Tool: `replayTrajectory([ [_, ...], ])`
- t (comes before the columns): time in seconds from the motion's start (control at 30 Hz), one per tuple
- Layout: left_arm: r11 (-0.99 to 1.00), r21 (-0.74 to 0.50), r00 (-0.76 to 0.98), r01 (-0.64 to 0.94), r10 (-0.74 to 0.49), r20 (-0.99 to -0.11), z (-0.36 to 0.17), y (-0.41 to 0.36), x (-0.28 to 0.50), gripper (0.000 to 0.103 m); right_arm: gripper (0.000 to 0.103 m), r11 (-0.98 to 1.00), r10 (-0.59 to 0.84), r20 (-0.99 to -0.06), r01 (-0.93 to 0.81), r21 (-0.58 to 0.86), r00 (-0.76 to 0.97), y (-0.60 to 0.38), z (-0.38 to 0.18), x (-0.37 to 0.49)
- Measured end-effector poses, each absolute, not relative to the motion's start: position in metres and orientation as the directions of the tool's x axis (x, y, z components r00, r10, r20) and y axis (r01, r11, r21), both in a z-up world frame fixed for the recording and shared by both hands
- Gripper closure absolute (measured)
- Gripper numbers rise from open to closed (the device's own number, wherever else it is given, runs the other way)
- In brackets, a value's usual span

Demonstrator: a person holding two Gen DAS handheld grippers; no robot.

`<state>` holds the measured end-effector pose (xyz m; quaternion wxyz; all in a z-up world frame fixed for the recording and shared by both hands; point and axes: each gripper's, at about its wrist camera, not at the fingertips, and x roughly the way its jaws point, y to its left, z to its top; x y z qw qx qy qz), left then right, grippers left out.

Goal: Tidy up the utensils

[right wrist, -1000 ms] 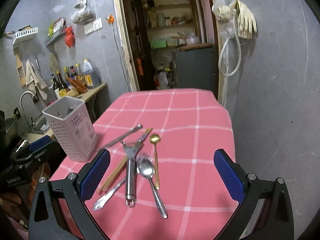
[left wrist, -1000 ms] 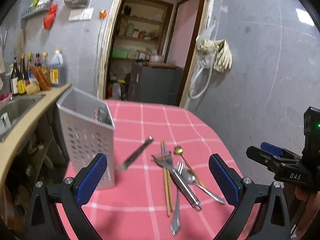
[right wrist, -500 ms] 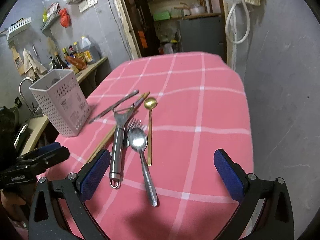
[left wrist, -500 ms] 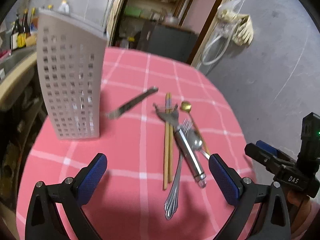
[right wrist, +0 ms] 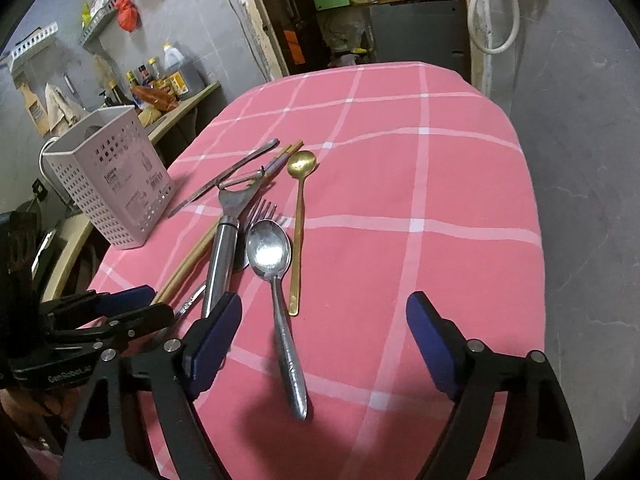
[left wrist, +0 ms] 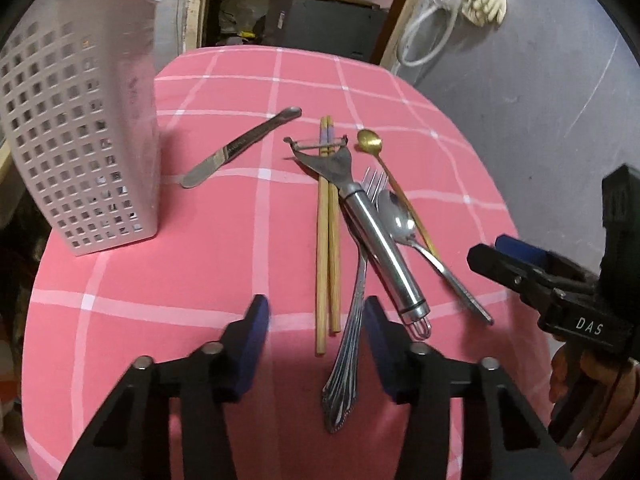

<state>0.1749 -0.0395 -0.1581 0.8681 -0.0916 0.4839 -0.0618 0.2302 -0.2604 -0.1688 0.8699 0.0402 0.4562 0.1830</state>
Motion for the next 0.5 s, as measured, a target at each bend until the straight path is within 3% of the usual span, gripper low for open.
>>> replayTrajectory([
  [0.2,0.984,-0.176,0.521,0.038,-0.17,-0.836,-0.157,-0.047,0.179,0.073,0.045,0.909,0.39,-0.761,-0.346,0.231,0.519,-0.257,-0.17,0.253],
  [0.33,0.987,-0.159,0.512,-0.003,-0.135,-0.848,-0.161,-0.041,0.181,0.091,0.053,0.886,0.43,-0.75,-0.393,0.244,0.503,-0.252,-0.17,0.279],
  [0.5,0.983,-0.182,0.519,-0.01,-0.15,-0.841,-0.162,-0.038,0.18,0.091,0.056,0.849,0.488,-0.738,-0.449,0.278,0.467,-0.242,-0.171,0.317],
])
